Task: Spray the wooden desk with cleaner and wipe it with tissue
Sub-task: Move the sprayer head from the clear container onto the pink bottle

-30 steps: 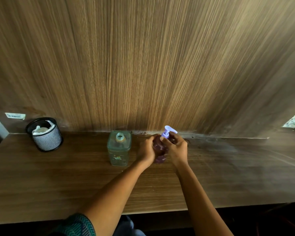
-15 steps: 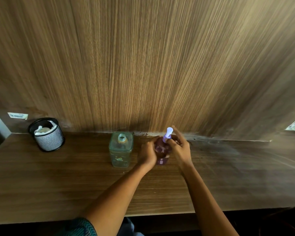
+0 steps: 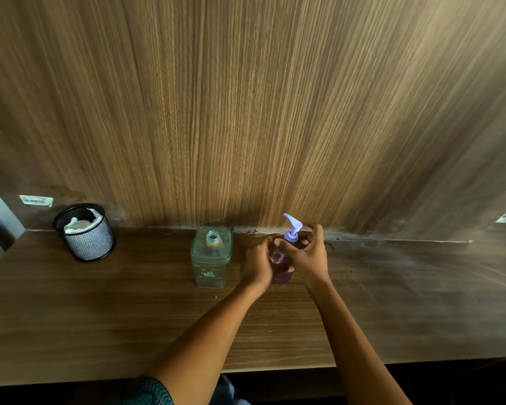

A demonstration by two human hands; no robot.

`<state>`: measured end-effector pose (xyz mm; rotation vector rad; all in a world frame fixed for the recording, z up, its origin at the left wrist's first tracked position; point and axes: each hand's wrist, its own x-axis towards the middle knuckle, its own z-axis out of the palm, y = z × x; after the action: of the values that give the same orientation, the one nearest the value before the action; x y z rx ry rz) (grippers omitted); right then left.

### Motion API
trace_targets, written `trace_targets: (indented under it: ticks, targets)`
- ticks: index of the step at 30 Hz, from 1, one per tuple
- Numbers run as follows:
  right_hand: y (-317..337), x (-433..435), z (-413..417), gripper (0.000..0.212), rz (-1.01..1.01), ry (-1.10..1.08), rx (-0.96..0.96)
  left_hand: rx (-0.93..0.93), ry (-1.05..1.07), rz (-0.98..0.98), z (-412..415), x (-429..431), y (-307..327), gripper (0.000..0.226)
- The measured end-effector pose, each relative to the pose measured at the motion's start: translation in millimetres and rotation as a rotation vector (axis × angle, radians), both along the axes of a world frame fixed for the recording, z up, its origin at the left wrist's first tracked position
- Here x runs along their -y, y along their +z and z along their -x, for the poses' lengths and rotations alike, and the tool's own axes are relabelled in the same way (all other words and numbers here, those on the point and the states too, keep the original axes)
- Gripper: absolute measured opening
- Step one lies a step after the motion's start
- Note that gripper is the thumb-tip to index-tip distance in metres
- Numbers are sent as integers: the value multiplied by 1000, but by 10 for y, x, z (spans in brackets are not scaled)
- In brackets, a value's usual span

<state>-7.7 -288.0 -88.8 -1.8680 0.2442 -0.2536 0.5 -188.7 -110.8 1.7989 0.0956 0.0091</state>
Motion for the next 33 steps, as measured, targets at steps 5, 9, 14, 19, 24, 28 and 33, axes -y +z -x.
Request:
trace_targets:
  ticks: [5, 9, 14, 19, 24, 28, 33]
  targets:
    - [61, 78, 34, 21, -130, 84, 9, -6, -20, -61, 18, -8, -3, 23]
    - [51, 96, 45, 12, -120, 74, 39, 48, -57, -143, 32, -2, 0, 28]
    - [29, -9, -30, 26, 24, -55, 39, 7, -19, -59, 23, 7, -4, 23]
    - [7, -10, -18, 45, 22, -21, -4, 6, -12, -20, 33, 0, 18, 23]
    - [72, 87, 60, 19, -204, 89, 13, 44, -6, -63, 75, -3, 53, 25]
    - [69, 88, 76, 23, -246, 87, -7, 60, -21, -147, 70, 6, 21, 28]
    - [51, -19, 10, 30, 10, -59, 4, 63, -12, -119, 41, 15, -48, 25]
